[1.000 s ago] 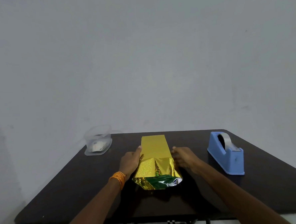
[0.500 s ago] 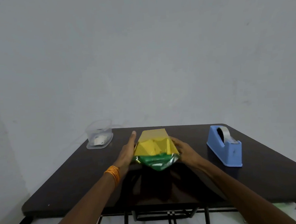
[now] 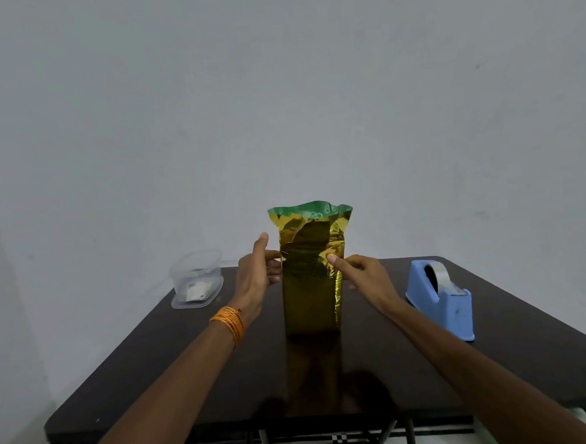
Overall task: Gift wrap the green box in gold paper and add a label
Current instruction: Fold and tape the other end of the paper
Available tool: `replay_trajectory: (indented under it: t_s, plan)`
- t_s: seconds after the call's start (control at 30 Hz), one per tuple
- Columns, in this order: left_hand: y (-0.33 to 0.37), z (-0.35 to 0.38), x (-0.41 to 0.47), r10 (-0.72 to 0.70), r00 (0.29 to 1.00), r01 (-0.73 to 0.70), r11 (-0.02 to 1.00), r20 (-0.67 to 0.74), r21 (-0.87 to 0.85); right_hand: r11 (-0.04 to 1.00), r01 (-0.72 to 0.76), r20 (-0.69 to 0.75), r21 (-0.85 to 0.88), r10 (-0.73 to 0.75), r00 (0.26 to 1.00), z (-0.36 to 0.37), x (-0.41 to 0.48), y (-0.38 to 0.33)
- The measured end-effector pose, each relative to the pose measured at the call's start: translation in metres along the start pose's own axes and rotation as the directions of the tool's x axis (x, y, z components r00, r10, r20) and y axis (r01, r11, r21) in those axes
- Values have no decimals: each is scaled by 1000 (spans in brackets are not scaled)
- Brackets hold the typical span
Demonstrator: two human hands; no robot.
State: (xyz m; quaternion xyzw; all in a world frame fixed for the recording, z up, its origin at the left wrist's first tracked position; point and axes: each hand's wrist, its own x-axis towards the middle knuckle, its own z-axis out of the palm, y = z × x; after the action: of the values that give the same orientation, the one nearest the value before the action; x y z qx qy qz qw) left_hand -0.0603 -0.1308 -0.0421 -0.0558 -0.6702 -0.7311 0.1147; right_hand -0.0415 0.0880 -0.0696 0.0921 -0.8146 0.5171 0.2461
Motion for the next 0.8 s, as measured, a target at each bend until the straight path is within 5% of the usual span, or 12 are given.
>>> replay_trajectory:
  t_s: [0.23,0.33,0.53,0.7,0.8]
  plan:
    - [4,3,0,11,1000,-11,999,2,44,997,-62,-25,-45,61,998,5,5,-1]
    - [8,-5,11,165,986,-155,965,-30,213,997,-74,-30,-20,74,997,5,11,0]
    - [47,-15,30,494,847,-520,688,199,506,993,31,-66,111,-24,998,-14,29,-20]
    - [83,-8,45,433,776,-624,422,458,658,983,183,89,15,-183,979,-42,57,-63]
    - [93,-3,53,357,768,-632,288,531,720,954,238,244,-183,-191,951,-55,72,-83]
